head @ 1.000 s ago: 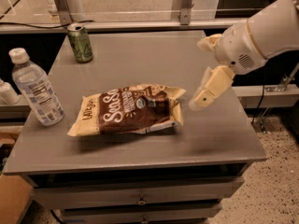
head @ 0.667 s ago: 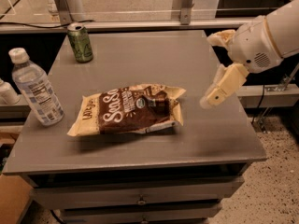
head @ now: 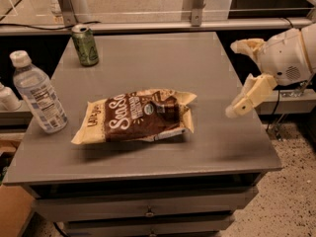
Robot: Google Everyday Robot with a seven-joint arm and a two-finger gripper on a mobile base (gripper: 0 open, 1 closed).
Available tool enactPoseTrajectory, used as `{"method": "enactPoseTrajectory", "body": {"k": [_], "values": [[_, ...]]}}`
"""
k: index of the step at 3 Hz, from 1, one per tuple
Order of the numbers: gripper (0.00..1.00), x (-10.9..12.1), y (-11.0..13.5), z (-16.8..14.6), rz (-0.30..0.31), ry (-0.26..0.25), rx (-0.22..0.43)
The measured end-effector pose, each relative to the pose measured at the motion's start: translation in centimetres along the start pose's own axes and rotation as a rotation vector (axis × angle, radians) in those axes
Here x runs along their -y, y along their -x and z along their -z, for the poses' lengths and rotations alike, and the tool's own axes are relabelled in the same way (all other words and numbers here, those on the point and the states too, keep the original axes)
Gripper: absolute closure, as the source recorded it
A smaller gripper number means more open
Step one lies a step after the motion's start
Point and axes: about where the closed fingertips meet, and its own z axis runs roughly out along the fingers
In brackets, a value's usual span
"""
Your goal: Move brown chip bag near blue plastic bottle
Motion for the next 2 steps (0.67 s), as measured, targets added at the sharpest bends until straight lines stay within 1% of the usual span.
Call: {"method": "enactPoseTrajectory", "body": {"k": [1,2], "values": [[0.0,0.71,-1.18,-0.57,-0.036,0.005,0.048],[0.0,0.71,-1.18,-0.58,-0.036,0.005,0.048]]}}
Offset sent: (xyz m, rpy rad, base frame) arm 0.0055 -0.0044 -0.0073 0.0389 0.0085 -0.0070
